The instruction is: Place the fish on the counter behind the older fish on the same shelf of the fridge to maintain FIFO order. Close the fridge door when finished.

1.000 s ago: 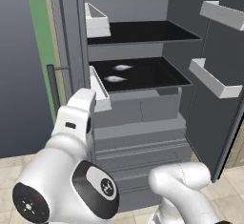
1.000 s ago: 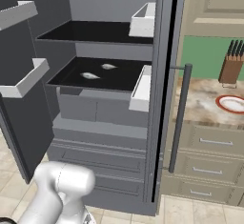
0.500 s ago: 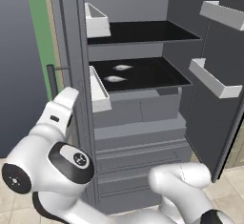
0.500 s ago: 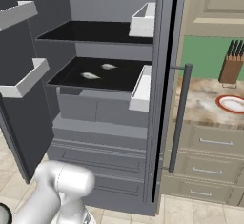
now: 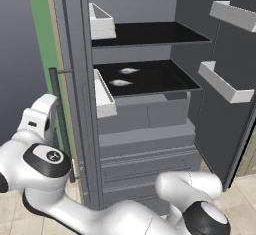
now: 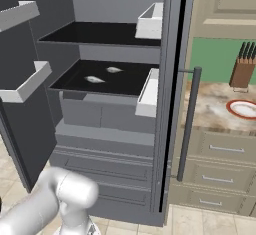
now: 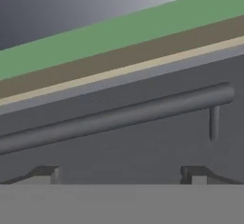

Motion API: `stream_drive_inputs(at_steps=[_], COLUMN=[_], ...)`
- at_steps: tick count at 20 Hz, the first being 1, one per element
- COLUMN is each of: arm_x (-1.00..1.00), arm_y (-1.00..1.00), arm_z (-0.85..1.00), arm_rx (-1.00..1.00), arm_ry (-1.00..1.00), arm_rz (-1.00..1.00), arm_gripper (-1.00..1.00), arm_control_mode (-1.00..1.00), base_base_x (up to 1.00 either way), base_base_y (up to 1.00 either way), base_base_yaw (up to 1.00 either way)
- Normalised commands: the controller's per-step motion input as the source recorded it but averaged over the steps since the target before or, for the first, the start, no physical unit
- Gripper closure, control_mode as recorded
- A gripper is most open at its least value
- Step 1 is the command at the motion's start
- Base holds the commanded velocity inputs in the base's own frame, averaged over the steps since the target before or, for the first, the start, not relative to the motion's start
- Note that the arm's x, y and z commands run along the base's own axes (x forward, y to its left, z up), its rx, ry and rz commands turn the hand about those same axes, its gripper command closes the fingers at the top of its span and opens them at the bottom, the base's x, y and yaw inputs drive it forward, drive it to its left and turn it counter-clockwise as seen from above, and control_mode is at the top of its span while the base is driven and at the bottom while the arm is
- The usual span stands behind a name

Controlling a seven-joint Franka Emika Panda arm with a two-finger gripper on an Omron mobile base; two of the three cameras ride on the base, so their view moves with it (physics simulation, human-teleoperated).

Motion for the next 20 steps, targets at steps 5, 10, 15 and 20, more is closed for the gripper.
stream_drive_inputs(at_steps=[5, 10, 15, 20], arm_x=[0.71, 0.56, 0.28, 0.70], arm_y=[0.16, 0.32, 0.10, -0.17], arm_z=[-0.34, -0.22, -0.12, -0.17], arm_rx=[0.00, 0.00, 0.00, 0.01], arm_ry=[0.02, 0.00, -0.01, 0.02], arm_rz=[-0.02, 0.00, -0.01, -0.05], arm_gripper=[-1.00, -1.00, -1.00, -1.00], arm_control_mode=[-1.00, -1.00, -1.00, -1.00], base_base_x=[0.00, 0.00, 0.00, 0.00], base_base_y=[0.00, 0.00, 0.00, 0.00], base_base_yaw=[0.00, 0.00, 0.00, 0.00])
